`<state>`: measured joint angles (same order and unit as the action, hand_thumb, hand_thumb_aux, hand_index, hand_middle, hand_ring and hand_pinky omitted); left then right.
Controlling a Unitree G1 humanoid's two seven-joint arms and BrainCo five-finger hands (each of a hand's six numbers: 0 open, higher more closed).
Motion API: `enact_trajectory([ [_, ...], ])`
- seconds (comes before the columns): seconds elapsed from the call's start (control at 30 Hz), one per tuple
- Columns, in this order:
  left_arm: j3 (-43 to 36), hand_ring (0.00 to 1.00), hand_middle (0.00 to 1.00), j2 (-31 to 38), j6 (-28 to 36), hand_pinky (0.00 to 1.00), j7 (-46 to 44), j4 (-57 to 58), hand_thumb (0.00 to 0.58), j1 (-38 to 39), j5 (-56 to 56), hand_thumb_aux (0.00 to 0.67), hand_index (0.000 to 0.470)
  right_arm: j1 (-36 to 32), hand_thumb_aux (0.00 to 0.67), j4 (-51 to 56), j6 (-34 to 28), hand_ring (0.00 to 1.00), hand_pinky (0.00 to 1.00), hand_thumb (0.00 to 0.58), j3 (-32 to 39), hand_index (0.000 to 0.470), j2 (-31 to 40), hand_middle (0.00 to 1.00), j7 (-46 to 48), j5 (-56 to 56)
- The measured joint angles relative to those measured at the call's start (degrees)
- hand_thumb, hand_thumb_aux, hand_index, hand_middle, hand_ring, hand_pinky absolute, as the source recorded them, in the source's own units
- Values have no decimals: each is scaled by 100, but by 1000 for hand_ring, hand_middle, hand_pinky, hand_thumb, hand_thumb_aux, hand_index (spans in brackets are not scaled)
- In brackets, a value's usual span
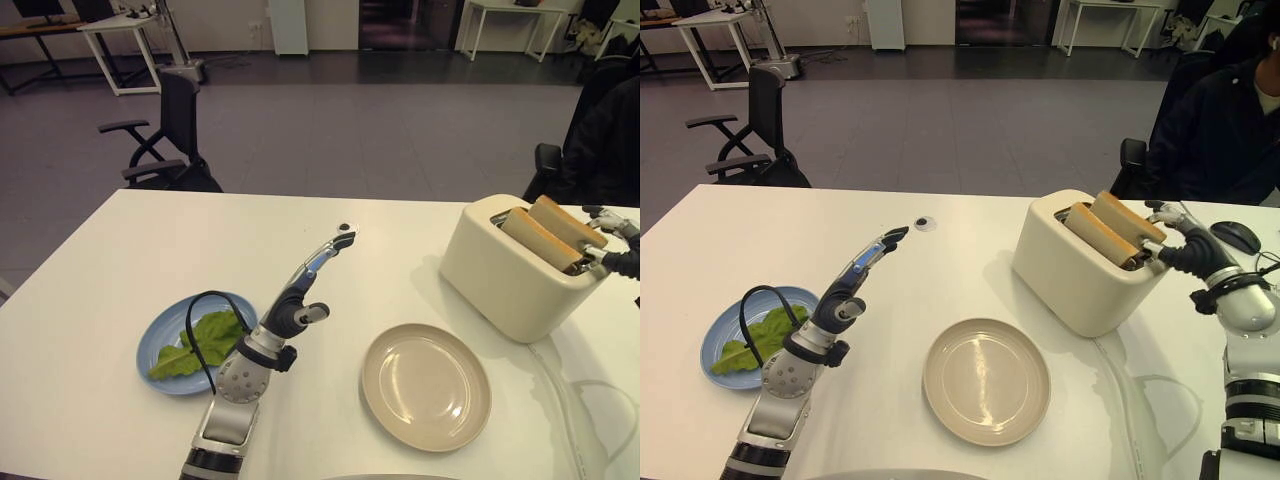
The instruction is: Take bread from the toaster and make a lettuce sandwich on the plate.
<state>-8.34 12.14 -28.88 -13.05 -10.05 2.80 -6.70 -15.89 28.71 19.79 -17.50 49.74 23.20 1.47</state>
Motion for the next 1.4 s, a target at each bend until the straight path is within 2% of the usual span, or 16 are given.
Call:
enact_trajectory([
  [0.1, 31, 0, 0, 8, -8, 0, 26, 1, 0, -7, -5, 0, 0, -177, 670, -592, -444, 0, 0, 580, -300, 470, 16, 0, 523, 845],
  [0.27, 479, 0, 0, 241, -10, 0, 110, -58, 0, -27, -5, 0, 0, -109, 670, -2384, -1442, 0, 0, 580, -1016, 470, 215, 0, 1516, 2536],
  [0.4, 1613, 0, 0, 929, 169, 0, 278, -163, 0, 213, -180, 0, 0, 428, 670, -3848, -1874, 0, 0, 580, -1383, 470, 497, 0, 2671, 3563],
  [0.5, 2330, 0, 0, 1531, 250, 0, 339, -44, 0, 626, -593, 0, 0, 1027, 670, -4265, -1801, 0, 0, 580, -1046, 470, 479, 0, 3575, 3570],
  [0.63, 2936, 0, 0, 2202, 273, 0, 459, 424, 0, 1212, -1311, 0, 0, 1276, 670, -4468, -1553, 0, 0, 580, -210, 470, 491, 0, 4550, 3282],
  [0.87, 2755, 0, 0, 2520, 494, 0, 940, 1038, 0, 1681, -2643, 0, 0, 720, 670, -4036, -1495, 0, 0, 580, 1781, 470, 241, 0, 5053, 1981],
  [1.03, 2457, 0, 0, 2688, 708, 0, 1130, 1130, 0, 1731, -3219, 0, 0, 113, 670, -3446, -1398, 0, 0, 580, 2708, 470, -126, 0, 4971, 970],
  [1.07, 2399, 0, 0, 2710, 771, 0, 1150, 1134, 0, 1755, -3337, 0, 0, -10, 602, -3330, -1367, 0, 0, 574, 2861, 422, -234, 0, 4885, 739],
  [1.1, 2330, 0, 0, 2724, 823, 0, 1169, 1146, 0, 1780, -3415, 0, 0, -75, 478, -3262, -1357, 0, 0, 532, 2969, 335, -316, 0, 4793, 582],
  [1.13, 2248, 0, 0, 2738, 871, 0, 1196, 1182, 144, 1791, -3522, 89, 63, -125, 152, -3220, -1343, 0, 0, 234, 3059, 107, -398, 0, 4678, 409],
  [1.17, 2185, 0, 0, 2750, 911, 0, 1221, 1218, 413, 1805, -3601, 310, 217, -160, 0, -3182, -1342, 0, 0, 0, 3109, 0, -495, 0, 4546, 280],
  [1.2, 2134, 0, 0, 2772, 959, 0, 1247, 1245, 478, 1808, -3677, 389, 273, -185, 0, -3154, -1327, 0, 0, 0, 3116, 0, -564, 0, 4422, 197],
  [1.3, 2004, 0, 0, 2926, 1093, 0, 1343, 1353, 509, 1847, -3835, 436, 306, -321, 0, -3136, -1313, 0, 0, 0, 3087, 0, -753, 0, 4051, 148],
  [1.33, 1977, 0, 0, 2953, 1140, 0, 1389, 1404, 549, 1853, -3876, 515, 361, -327, 0, -3151, -1313, 0, 0, 0, 3038, 0, -779, 0, 3949, 144],
  [1.37, 1953, 0, 0, 2967, 1164, 0, 1450, 1447, 580, 1849, -3905, 652, 457, -330, 0, -3175, -1316, 0, 0, 0, 3004, 0, -792, 0, 3895, 145],
  [1.4, 1903, 0, 0, 2986, 1189, 0, 1529, 1480, 580, 1824, -3926, 670, 470, -331, 0, -3231, -1318, 0, 0, 0, 2946, 0, -813, 0, 3830, 149],
])
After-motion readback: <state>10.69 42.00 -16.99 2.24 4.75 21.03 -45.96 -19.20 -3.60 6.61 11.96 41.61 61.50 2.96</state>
